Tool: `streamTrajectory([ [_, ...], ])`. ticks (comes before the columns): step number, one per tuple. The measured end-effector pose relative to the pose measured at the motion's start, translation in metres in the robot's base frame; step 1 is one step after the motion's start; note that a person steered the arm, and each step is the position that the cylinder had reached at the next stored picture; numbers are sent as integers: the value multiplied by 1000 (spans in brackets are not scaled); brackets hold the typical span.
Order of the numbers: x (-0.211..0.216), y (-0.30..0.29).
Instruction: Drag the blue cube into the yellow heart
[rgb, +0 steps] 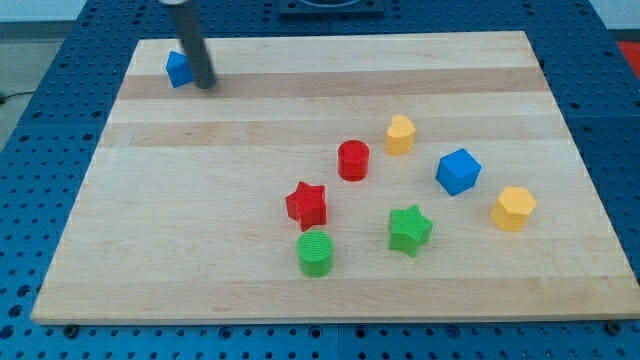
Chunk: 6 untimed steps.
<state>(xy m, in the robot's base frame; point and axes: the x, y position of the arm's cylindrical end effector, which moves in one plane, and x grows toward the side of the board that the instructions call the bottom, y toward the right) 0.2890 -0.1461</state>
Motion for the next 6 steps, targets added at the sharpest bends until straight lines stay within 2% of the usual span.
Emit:
streamTrajectory([
  [2, 0, 221],
  [3, 23, 282],
  [4, 80, 315],
  [5, 115, 348],
  [6, 147, 343],
])
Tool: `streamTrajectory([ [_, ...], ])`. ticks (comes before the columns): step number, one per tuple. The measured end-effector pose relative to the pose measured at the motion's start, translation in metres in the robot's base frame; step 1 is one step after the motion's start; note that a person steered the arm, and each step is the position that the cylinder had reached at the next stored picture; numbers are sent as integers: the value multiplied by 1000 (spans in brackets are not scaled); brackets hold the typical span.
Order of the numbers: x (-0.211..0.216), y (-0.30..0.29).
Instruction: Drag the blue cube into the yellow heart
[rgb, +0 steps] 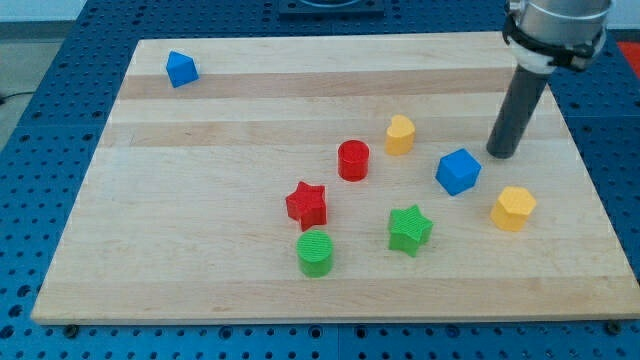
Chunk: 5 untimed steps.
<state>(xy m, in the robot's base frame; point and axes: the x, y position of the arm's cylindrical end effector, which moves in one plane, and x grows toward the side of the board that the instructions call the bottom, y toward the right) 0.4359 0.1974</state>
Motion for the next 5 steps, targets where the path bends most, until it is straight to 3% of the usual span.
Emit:
streamTrajectory([
  [3, 53, -64],
  [5, 9, -98],
])
